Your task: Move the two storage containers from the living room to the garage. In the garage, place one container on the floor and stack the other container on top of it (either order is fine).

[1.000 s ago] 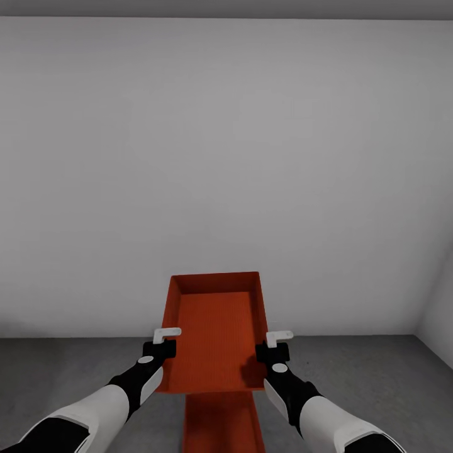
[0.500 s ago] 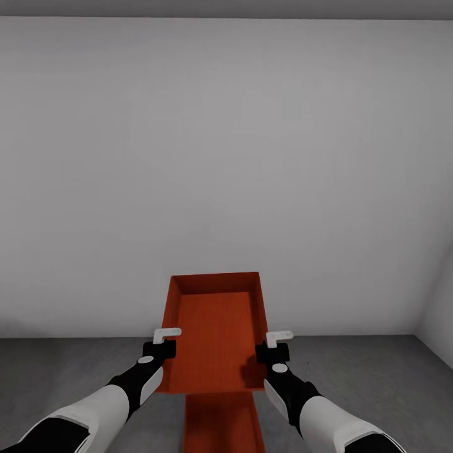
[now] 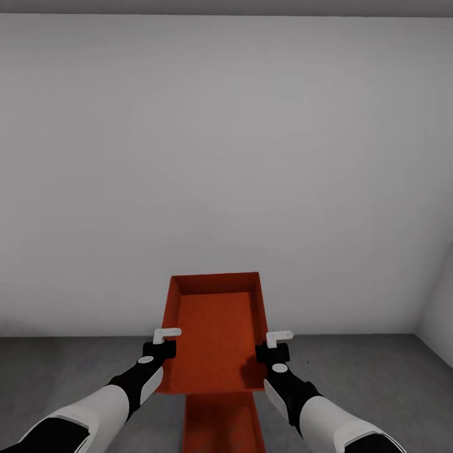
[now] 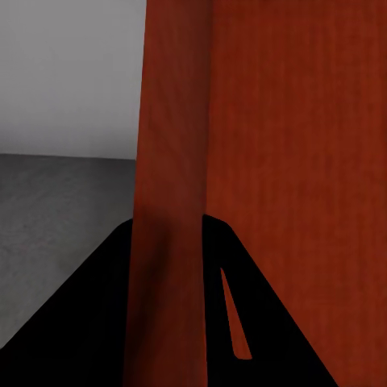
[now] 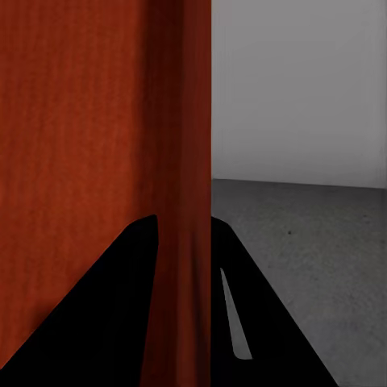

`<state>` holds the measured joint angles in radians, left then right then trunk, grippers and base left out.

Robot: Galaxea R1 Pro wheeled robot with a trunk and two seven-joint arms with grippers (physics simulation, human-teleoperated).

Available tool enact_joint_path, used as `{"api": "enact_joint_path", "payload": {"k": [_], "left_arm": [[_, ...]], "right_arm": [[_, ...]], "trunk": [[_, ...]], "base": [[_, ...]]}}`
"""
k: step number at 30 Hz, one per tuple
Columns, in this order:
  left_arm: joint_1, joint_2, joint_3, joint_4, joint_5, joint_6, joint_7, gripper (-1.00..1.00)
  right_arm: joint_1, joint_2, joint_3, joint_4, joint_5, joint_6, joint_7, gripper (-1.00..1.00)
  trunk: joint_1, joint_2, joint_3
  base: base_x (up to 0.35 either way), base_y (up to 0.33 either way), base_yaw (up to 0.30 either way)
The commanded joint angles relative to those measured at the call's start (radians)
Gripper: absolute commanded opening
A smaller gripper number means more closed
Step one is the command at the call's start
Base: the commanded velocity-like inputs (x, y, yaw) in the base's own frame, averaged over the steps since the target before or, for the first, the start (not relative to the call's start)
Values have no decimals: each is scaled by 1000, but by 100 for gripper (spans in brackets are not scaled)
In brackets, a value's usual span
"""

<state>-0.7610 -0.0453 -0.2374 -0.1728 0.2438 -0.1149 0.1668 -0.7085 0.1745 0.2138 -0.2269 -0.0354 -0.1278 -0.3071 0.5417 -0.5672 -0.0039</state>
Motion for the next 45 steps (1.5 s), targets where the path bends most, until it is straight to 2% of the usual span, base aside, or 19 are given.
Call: {"api": "enact_joint_path", "payload": {"k": [1,45], "left_arm": [[-1,25,61,-2,-1,-46,22,-100],[-1,25,61,-2,-1,-46,22,-100]], "right_arm": [[0,-16,-30,8,-18,-7,-43,-100],[0,-18,-30,9,-22,-9,-47,-100]], "trunk": [[0,-1,-2],[0,-1,-73]], "base": [[0,0,0],[0,0,0]]}}
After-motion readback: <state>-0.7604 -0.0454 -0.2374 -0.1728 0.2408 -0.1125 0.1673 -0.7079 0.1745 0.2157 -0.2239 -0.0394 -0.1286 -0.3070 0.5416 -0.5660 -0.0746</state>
